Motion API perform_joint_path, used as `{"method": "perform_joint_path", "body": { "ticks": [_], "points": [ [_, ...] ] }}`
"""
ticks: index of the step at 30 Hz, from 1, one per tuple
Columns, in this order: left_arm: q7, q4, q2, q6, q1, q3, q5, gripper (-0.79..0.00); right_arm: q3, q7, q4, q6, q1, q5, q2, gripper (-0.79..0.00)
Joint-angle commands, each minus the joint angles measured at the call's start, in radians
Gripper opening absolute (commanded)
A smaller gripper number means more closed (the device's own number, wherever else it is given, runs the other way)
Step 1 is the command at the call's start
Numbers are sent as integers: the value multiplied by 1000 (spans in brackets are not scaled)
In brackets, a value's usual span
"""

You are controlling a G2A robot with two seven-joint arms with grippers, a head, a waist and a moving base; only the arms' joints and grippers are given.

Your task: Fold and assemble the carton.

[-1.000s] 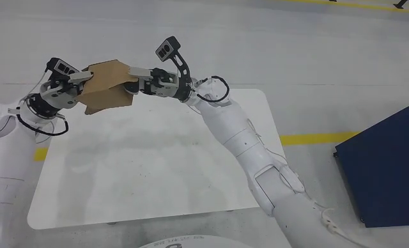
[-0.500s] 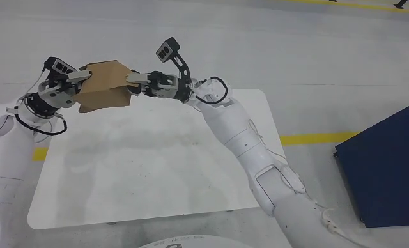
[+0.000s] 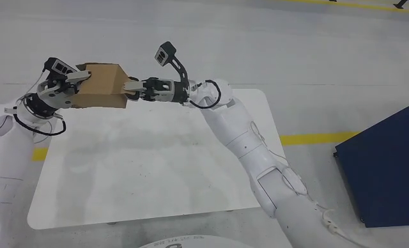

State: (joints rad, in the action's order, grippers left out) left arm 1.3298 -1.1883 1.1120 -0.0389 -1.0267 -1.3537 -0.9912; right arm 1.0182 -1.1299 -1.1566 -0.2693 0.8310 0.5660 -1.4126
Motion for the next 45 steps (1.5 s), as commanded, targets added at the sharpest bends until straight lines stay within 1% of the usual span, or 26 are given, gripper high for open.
{"method": "perform_joint_path", "body": {
  "ticks": [1,3,4,6,8,11,16,18,21,22,23,24,25,30,33,36,40,45],
  "points": [
    [1,1,0,0,0,1,2,-785,-2,14,-4,4,1,-19,1,-523],
    [1,1,1,-1,1,1,2,-785,-3,25,-8,8,2,-32,2,-465],
    [1,2,1,-1,1,1,2,-785,-3,29,-10,9,3,-38,2,-459],
    [1,2,1,-1,1,2,2,-785,-2,41,-14,11,4,-46,3,-465],
    [2,2,2,-1,1,2,4,-785,-2,48,-18,12,6,-55,4,-493],
    [1,3,2,-2,2,2,3,-785,-1,56,-23,14,7,-73,7,-514],
    [2,6,3,-2,4,2,4,-785,-2,75,-38,4,11,-147,13,-505],
    [2,7,3,-2,4,2,4,-785,4,89,-53,-11,20,-165,16,-471],
    [0,7,3,-2,5,1,8,-785,10,97,-81,-32,40,-176,20,-459],
    [-1,8,3,-4,5,1,10,-785,12,102,-89,-40,46,-183,22,-434],
    [-1,8,4,-4,5,1,10,-785,14,106,-95,-43,51,-190,24,-388],
    [-2,8,4,-5,5,1,12,-785,18,114,-103,-51,56,-199,25,-222],
    [-3,8,3,-6,5,1,15,-785,21,124,-110,-59,62,-213,27,-209],
    [-2,7,4,-5,5,1,20,-785,29,144,-142,-76,87,-256,35,-197],
    [-1,7,4,-5,6,1,22,-785,30,184,-153,-77,96,-291,37,-188],
    [-1,8,4,-5,6,1,23,-785,35,239,-168,-83,110,-334,40,-132],
    [-1,8,4,-5,6,-1,21,-785,56,232,-194,-79,133,-326,48,-172],
    [0,6,4,-3,5,-2,24,-785,92,200,-203,-53,142,-281,58,-142]
  ]
}}
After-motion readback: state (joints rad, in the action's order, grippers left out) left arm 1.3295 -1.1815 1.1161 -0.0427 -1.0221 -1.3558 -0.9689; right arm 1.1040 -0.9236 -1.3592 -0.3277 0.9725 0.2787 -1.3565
